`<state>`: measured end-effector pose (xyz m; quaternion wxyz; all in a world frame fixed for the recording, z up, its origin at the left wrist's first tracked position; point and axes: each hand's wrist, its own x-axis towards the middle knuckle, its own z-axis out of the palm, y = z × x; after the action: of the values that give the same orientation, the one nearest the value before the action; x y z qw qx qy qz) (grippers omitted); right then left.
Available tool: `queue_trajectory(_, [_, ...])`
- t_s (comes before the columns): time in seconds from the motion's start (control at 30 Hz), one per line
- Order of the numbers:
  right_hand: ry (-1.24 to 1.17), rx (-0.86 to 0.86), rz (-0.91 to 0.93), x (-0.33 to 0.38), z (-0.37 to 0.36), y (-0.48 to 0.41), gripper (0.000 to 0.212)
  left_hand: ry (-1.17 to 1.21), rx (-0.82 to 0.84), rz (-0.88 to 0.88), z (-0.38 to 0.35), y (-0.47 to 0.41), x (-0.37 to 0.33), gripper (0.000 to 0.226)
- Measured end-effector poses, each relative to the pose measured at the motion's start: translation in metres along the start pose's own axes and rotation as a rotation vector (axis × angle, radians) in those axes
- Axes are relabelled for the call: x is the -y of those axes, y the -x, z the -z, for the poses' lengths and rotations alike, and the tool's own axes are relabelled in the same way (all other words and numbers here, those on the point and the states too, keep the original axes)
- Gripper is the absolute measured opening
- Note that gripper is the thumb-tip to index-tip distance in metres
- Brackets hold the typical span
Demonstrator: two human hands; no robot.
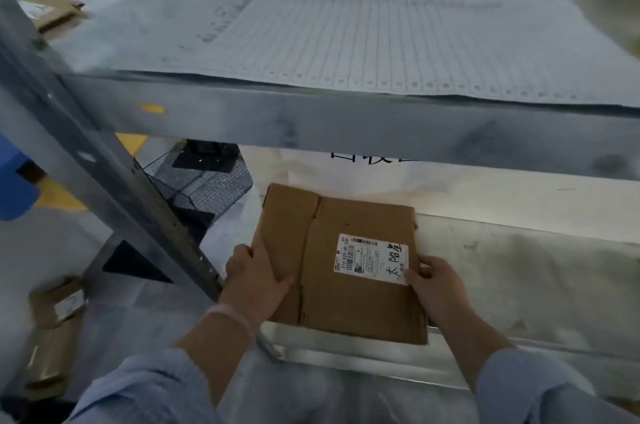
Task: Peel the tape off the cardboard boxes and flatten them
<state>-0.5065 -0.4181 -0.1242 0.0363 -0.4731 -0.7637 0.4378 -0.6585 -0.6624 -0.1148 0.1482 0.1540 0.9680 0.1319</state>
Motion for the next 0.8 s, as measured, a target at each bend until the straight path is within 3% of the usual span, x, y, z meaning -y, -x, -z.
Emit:
queue_trajectory(0.17, [0.114, 0.004, 0.046, 0.008, -0.005, 0.008, 0.048, -0.266, -0.039, -0.188, -0.001, -0.012, 0.004, 0.09])
queue_trajectory(0.27, [0.224, -0.009, 0.075, 0.005, 0.002, 0.02, 0.06, -0.228, -0.051, -0.308, -0.003, -0.01, -0.008, 0.086])
queue_trajectory(0.33, [0.309, -0.037, 0.12, -0.003, 0.013, 0.034, 0.064, -0.178, -0.083, -0.484, -0.003, -0.005, -0.029, 0.079])
queue_trajectory(0.57, [0.483, -0.285, 0.263, -0.059, 0.1, 0.074, 0.073, -0.076, -0.158, -0.995, -0.016, 0.028, -0.146, 0.056])
queue_trajectory(0.8, [0.585, -0.478, 0.208, -0.146, 0.236, 0.116, 0.088, -0.009, -0.194, -1.275, -0.052, 0.115, -0.312, 0.058])
